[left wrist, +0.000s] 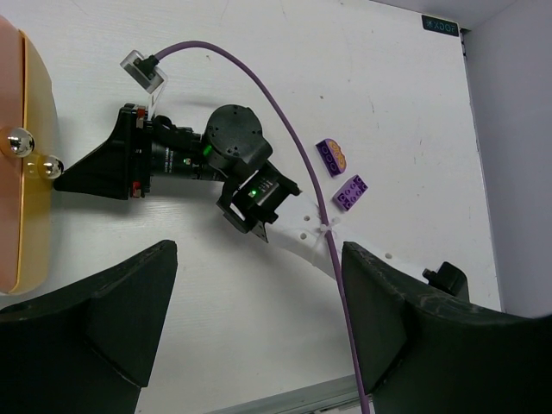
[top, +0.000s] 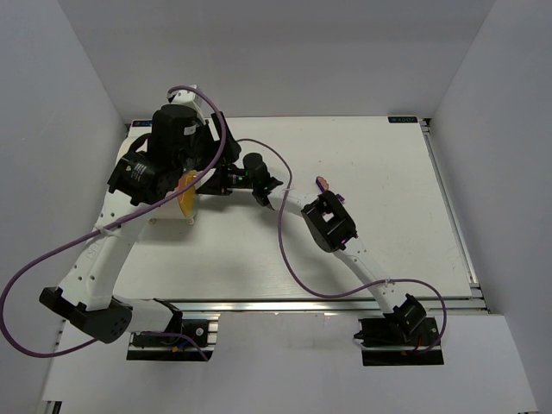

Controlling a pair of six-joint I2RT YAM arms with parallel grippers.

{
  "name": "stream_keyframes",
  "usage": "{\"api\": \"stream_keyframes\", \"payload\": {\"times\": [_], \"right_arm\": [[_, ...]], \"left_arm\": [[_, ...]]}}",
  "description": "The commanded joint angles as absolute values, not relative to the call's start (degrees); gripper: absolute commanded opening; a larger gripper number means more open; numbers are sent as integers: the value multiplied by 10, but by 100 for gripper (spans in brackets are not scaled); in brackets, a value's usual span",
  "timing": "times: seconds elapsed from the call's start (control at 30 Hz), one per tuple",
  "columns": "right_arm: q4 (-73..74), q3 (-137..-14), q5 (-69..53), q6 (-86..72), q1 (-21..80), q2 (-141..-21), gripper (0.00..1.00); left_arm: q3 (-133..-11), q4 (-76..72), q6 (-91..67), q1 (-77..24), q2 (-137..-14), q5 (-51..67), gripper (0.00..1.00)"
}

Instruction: Sort the legos into containers by color

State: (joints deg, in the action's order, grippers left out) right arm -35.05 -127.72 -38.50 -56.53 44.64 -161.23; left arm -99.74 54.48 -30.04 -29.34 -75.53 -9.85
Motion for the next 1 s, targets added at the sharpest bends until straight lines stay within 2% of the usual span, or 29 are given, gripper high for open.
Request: {"api": "stream_keyframes", "payload": {"times": [0.0, 0.07, 0.27, 0.6, 0.83, 0.9, 0.93, 0.97], "right_arm": [[-386, -1296, -388, -555, 448, -1603, 21], [-391, -1288, -390, -555, 446, -1598, 14], [-419, -1211, -403, -561, 431, -1560, 11], [-513, -1023, -435, -577, 382, -1477, 10], [-546, -949, -464, -574, 367, -1437, 14], [-549, -940, -471, -570, 364, -1434, 20], [-559, -942, -491, -570, 363, -1436, 31], [-564, -959, -505, -570, 363, -1447, 66]], "left_arm": [[-998, 548, -300, -291, -732, -98, 87], [-998, 548, -300, -291, -732, -98, 87], [-983, 539, -301, -291, -727, -97, 87], [-935, 505, -311, -291, -702, -92, 87], [-902, 488, -313, -291, -689, -96, 87], [-895, 483, -316, -291, -686, -95, 87], [-893, 480, -316, -291, -685, -95, 87], [-889, 477, -317, -291, -683, -93, 87]]}}
